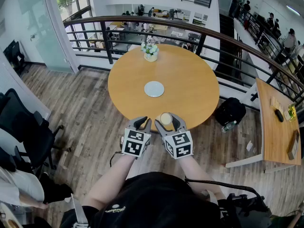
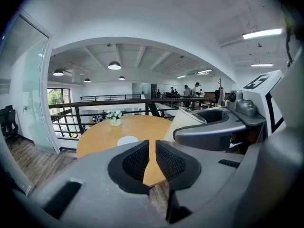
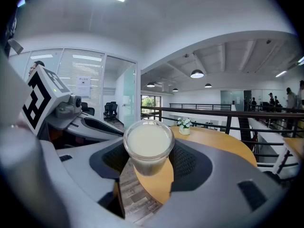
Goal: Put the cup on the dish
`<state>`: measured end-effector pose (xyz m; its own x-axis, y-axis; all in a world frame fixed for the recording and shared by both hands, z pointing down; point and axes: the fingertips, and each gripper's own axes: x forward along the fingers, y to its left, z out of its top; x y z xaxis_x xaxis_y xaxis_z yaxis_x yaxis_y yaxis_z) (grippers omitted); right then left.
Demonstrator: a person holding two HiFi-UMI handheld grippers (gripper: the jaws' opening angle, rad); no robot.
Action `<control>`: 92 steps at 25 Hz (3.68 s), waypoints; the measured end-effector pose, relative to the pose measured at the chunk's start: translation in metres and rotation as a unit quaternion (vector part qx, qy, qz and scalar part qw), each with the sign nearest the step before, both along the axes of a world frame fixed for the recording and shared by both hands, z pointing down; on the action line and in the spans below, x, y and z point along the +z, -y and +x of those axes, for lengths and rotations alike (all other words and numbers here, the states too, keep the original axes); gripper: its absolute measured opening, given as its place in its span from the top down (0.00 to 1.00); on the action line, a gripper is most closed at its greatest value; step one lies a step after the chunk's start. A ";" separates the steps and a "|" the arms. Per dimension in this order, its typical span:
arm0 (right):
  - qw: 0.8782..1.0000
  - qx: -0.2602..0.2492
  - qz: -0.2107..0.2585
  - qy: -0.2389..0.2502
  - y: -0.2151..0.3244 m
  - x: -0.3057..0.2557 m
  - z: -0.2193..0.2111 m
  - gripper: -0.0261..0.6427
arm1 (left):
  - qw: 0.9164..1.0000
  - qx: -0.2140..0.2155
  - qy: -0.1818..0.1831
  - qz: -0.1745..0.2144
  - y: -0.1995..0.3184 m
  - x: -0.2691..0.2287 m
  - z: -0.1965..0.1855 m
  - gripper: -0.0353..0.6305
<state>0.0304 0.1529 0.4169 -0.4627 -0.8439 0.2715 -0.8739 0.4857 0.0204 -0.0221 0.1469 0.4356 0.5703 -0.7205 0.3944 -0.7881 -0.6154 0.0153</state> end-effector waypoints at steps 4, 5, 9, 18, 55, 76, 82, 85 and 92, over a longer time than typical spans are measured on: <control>1.000 -0.002 -0.004 0.001 0.000 0.000 0.007 0.57 | 1.000 -0.003 0.000 -0.002 0.002 -0.002 0.006 0.88; 1.000 -0.004 -0.005 0.003 0.000 0.000 0.008 0.57 | 1.000 -0.004 -0.001 -0.003 0.001 -0.001 0.007 0.88; 1.000 -0.014 -0.007 0.011 -0.003 0.003 0.009 0.57 | 1.000 -0.008 0.001 -0.006 0.000 0.003 0.008 0.88; 0.999 -0.032 -0.006 0.013 -0.003 0.005 0.031 0.57 | 1.000 -0.023 0.009 -0.012 -0.001 0.009 0.028 0.88; 0.999 -0.012 -0.036 -0.002 0.226 0.032 0.005 0.57 | 0.999 -0.013 0.005 -0.042 0.223 0.043 -0.003 0.88; 0.996 0.042 -0.063 -0.045 0.337 0.032 -0.018 0.57 | 0.997 0.055 -0.017 -0.059 0.343 0.046 -0.020 0.89; 0.998 0.023 -0.050 -0.036 0.341 0.027 -0.013 0.57 | 0.998 0.039 -0.004 -0.052 0.347 0.039 -0.015 0.89; 0.999 0.016 -0.039 -0.031 0.343 0.021 -0.007 0.57 | 0.998 0.030 -0.001 -0.046 0.347 0.035 -0.008 0.89; 0.999 0.011 -0.037 -0.018 0.341 0.025 0.012 0.57 | 0.998 0.023 0.015 -0.052 0.339 0.040 0.010 0.89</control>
